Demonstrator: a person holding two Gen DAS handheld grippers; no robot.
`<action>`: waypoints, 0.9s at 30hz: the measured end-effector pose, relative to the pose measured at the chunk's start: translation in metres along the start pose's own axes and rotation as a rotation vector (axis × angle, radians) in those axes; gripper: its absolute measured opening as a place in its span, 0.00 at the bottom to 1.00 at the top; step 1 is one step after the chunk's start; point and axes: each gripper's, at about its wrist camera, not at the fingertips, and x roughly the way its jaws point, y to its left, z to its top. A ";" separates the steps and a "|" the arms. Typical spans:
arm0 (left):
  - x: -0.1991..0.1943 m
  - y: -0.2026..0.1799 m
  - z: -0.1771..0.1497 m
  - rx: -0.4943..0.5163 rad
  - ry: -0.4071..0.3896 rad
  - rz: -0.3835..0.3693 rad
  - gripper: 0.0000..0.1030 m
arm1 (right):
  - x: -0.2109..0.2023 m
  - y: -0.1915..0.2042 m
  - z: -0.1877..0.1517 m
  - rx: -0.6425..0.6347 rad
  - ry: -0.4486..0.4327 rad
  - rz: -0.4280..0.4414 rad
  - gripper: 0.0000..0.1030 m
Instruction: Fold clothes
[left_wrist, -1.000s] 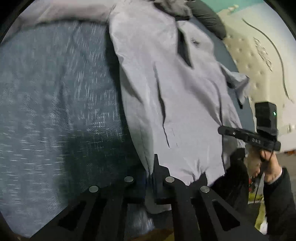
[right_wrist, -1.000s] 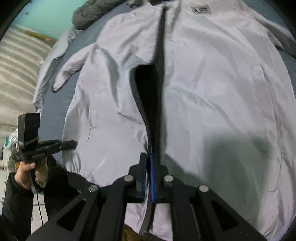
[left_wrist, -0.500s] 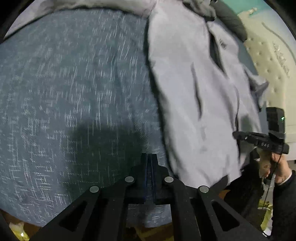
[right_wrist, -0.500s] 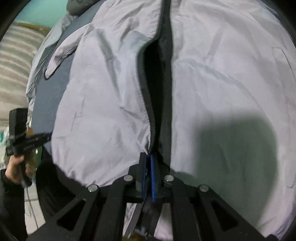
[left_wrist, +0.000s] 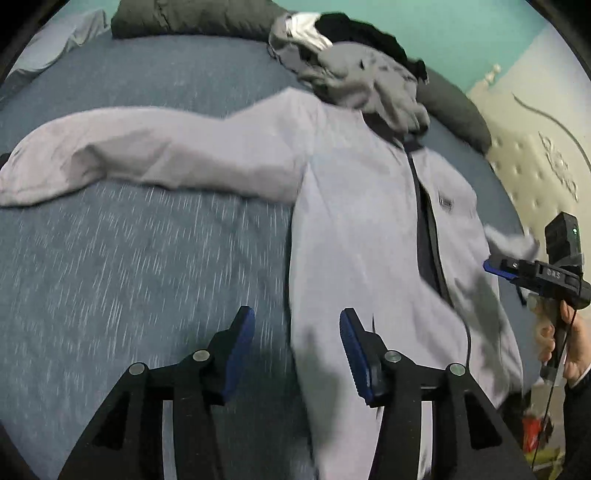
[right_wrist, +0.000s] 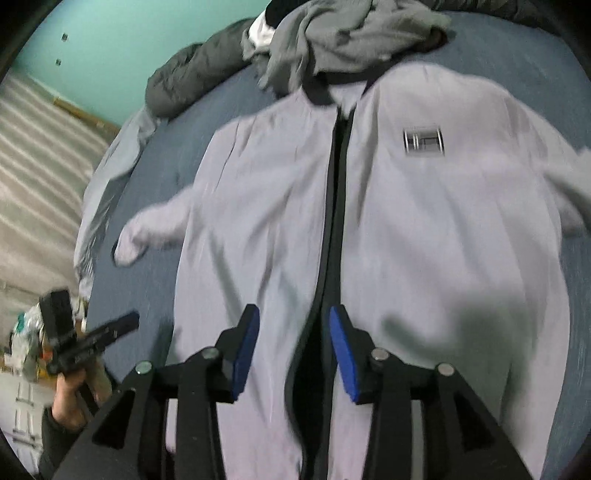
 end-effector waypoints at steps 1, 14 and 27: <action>0.005 0.001 0.002 -0.001 -0.016 0.007 0.52 | 0.005 -0.001 0.011 0.006 -0.013 -0.001 0.39; 0.065 -0.002 0.013 0.020 -0.096 0.052 0.58 | 0.078 -0.011 0.133 -0.016 -0.118 -0.088 0.39; 0.065 -0.003 0.012 0.041 -0.112 0.044 0.61 | 0.136 -0.007 0.172 -0.093 -0.111 -0.224 0.04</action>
